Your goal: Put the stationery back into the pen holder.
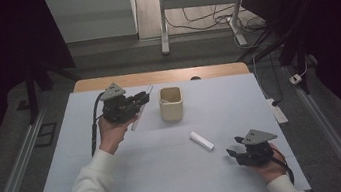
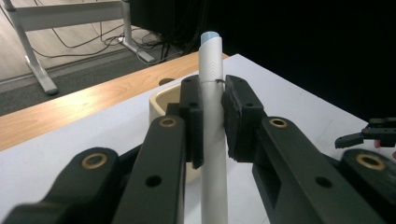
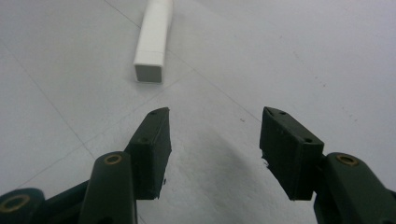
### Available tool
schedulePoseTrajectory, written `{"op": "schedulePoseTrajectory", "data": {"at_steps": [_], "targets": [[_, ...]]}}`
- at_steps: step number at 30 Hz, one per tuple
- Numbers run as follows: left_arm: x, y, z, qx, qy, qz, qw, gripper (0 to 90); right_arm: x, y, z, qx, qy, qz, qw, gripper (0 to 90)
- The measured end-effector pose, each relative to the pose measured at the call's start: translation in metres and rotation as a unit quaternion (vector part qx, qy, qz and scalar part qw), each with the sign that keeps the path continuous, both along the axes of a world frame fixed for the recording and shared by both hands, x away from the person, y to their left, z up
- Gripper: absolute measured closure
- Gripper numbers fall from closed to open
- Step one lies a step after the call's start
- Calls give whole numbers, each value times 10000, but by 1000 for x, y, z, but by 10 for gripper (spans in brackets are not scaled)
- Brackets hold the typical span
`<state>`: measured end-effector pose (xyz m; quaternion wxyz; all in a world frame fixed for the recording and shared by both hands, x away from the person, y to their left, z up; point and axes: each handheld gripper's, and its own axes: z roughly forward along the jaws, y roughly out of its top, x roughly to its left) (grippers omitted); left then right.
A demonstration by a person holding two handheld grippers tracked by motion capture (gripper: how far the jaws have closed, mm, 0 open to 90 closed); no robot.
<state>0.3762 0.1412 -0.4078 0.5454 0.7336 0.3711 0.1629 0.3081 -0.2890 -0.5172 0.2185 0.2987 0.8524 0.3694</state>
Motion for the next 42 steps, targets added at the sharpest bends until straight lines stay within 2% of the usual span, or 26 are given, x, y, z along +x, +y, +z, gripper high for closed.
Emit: {"op": "schedulePoseTrajectory", "data": {"at_steps": [14,23,42], "targets": [[10,-8,8,103,-101,25,9999,776,1,-1,-1,36,-2,-67,10000,414],[21,-14,13,52,-32,-3,10000,776,1,-1,0,36,-13,-59,10000,413],[48,-46,21,308,-121,5,9995,776,1,-3,-1,34,-6,-81,10000,413]]}}
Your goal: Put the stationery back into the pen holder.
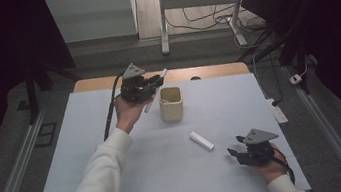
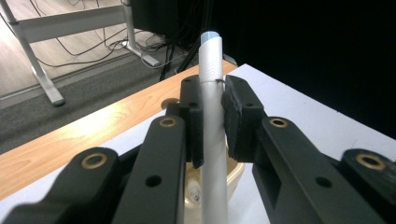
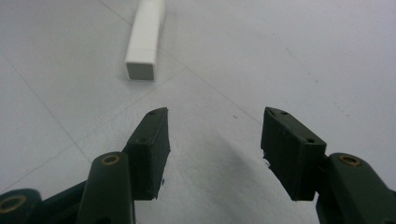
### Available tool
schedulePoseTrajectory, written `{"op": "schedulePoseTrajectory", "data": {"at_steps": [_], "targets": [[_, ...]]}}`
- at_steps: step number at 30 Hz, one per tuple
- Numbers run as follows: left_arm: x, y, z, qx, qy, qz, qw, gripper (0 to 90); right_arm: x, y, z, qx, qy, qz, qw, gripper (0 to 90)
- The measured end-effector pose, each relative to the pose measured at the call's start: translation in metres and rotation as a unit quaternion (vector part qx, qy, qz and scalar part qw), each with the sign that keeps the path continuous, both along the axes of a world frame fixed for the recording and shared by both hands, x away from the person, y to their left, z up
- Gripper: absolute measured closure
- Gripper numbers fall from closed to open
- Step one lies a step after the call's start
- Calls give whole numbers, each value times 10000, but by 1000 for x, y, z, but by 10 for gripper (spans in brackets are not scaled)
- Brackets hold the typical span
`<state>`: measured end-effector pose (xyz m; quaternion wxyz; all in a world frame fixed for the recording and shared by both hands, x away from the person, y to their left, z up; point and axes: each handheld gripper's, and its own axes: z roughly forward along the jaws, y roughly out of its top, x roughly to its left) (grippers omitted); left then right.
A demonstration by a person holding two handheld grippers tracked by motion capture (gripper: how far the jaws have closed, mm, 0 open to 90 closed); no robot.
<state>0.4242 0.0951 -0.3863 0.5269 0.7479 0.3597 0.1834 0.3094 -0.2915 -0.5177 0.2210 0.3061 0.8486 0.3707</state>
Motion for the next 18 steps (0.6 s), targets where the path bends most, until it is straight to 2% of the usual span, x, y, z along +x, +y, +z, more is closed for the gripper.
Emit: {"op": "schedulePoseTrajectory", "data": {"at_steps": [8,12,18], "targets": [[10,-9,-2,30,-56,23,10000,776,0,-1,0,-39,0,-8,10000,413],[17,-10,-3,-97,-47,64,9999,776,0,-1,0,-27,7,-1,10000,413],[28,-17,-5,-85,-58,150,9998,776,0,-1,-1,-21,19,9,10000,413]]}}
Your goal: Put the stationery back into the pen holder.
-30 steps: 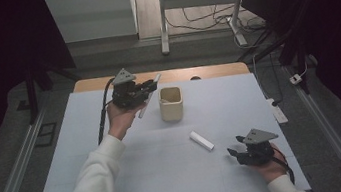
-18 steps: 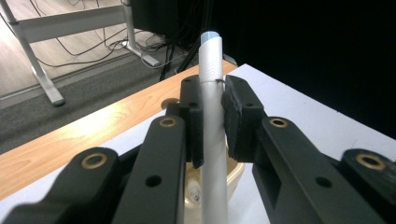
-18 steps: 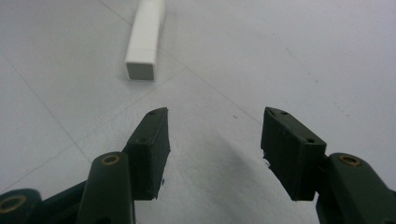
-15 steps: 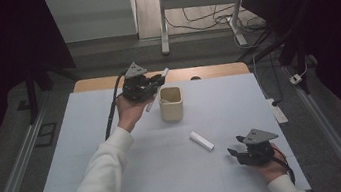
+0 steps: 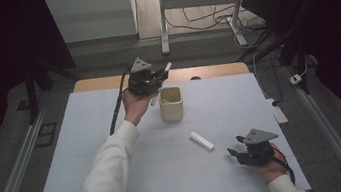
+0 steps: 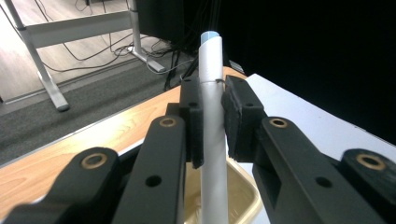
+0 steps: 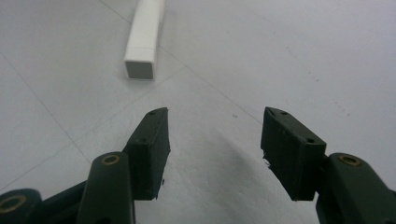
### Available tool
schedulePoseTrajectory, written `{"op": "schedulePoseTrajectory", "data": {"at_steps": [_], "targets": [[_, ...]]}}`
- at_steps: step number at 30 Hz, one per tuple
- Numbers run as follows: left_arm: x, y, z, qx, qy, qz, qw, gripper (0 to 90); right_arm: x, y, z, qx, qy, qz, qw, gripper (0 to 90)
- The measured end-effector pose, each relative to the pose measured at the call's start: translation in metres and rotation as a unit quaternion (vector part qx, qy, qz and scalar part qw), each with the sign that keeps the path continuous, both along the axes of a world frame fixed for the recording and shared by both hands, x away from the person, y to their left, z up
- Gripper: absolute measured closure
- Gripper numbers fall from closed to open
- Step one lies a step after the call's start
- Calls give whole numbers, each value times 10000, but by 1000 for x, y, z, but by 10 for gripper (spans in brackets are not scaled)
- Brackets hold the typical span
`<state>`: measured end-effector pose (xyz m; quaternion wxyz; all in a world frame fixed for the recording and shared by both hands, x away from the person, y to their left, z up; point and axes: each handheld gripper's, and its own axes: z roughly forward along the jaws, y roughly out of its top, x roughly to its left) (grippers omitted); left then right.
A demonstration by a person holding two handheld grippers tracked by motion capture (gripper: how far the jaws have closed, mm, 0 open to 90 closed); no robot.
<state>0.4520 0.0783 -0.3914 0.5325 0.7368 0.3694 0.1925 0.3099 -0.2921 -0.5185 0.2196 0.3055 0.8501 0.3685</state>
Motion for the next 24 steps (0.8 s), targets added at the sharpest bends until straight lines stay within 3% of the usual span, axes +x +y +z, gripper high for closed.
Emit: {"op": "schedulePoseTrajectory", "data": {"at_steps": [16,19,24], "targets": [[24,-21,2,3,-85,12,10000,775,2,-1,-2,-9,34,-29,10000,413],[28,-23,1,-151,-16,-21,9999,775,3,-1,-3,-1,42,-45,10000,413],[35,-29,-2,-37,-79,15,10000,774,3,-1,-3,-4,51,-57,10000,413]]}}
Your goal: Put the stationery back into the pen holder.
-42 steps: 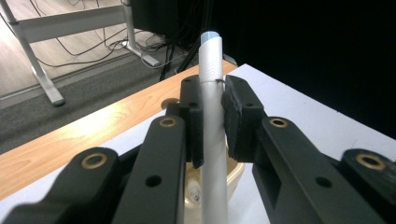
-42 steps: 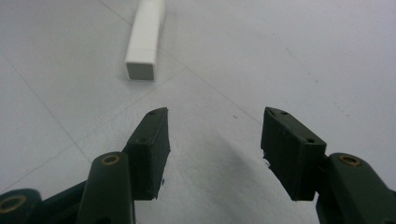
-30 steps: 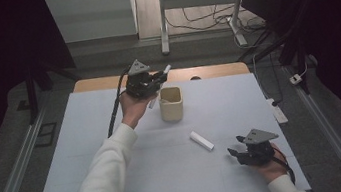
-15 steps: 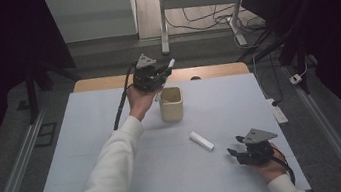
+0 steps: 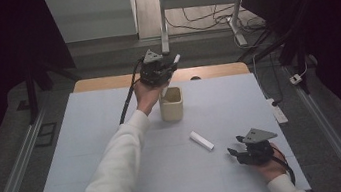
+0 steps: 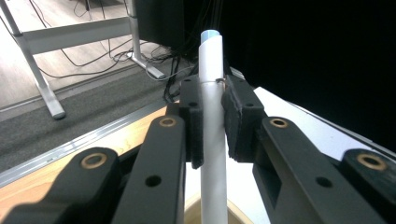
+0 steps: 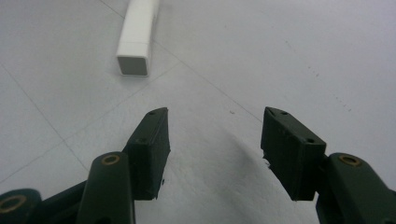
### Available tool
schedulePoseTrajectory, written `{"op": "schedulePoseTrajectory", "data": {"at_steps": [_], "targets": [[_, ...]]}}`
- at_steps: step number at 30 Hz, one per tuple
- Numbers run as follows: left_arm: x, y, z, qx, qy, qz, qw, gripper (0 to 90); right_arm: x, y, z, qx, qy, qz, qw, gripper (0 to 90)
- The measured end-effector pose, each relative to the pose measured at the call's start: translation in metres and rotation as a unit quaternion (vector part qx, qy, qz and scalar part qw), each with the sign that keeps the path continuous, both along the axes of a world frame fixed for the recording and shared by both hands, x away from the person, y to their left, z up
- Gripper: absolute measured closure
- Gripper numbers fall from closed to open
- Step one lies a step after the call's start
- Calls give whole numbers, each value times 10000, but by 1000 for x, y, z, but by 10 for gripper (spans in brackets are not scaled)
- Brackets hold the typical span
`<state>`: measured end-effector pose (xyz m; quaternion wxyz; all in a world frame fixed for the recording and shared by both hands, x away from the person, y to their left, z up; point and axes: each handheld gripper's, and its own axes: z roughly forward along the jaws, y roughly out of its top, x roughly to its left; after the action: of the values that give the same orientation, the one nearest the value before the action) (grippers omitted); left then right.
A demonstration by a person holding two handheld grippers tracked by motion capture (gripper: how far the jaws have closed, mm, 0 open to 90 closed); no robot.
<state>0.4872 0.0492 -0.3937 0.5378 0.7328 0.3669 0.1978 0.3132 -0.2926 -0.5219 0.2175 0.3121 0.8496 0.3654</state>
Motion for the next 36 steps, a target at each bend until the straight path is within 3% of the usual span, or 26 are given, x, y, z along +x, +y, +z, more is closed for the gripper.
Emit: {"op": "schedulePoseTrajectory", "data": {"at_steps": [9,13,19,26,36], "targets": [[8,-4,-10,74,-27,43,10000,760,1,0,-1,-38,6,5,10000,413],[8,-1,-11,113,14,-2,9999,585,1,1,-2,-36,24,13,10000,413],[3,2,-12,202,83,-204,9996,490,1,1,-2,-58,17,28,10000,413],[-1,0,-16,362,74,-273,9989,485,1,1,-2,-42,18,16,10000,412],[-9,10,-11,349,10,-297,9989,486,1,1,-2,-46,26,21,10000,411]]}}
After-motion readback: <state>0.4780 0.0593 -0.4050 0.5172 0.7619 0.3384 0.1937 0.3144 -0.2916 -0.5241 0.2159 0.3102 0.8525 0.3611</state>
